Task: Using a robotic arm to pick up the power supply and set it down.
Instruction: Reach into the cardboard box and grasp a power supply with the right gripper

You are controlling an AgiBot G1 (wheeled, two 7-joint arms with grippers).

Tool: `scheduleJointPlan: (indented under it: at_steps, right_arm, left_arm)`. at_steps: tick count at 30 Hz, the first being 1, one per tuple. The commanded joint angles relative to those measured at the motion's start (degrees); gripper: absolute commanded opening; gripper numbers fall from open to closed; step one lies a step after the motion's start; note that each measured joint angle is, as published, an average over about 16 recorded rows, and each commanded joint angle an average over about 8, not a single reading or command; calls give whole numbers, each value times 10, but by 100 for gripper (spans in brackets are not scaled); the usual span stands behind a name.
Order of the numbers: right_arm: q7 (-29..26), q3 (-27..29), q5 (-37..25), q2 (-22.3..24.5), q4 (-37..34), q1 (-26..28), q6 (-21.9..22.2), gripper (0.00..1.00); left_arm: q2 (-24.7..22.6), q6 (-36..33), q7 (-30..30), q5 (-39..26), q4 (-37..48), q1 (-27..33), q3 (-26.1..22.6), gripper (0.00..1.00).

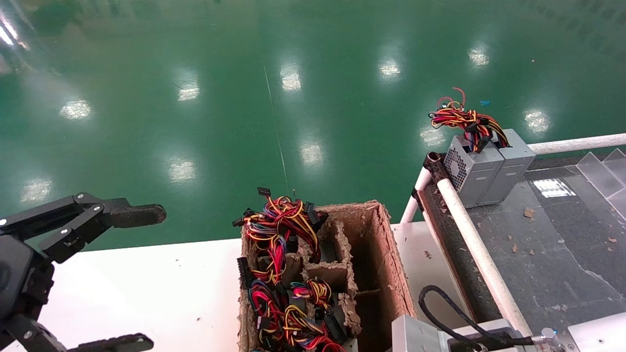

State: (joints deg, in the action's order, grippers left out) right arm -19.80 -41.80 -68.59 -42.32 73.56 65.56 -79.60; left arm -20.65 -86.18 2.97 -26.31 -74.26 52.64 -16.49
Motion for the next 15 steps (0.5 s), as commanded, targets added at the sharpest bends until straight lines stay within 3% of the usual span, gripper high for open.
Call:
scheduleJointPlan:
  at_steps: [1, 15]
  right_arm:
    - [1, 1, 0, 0, 1, -2, 4, 0]
    - [35, 42, 61, 28, 23, -12, 16, 0]
  left_arm:
    - [0, 0, 0, 0, 0, 0, 0, 100]
    - [0, 0, 0, 1, 0, 0, -1, 100]
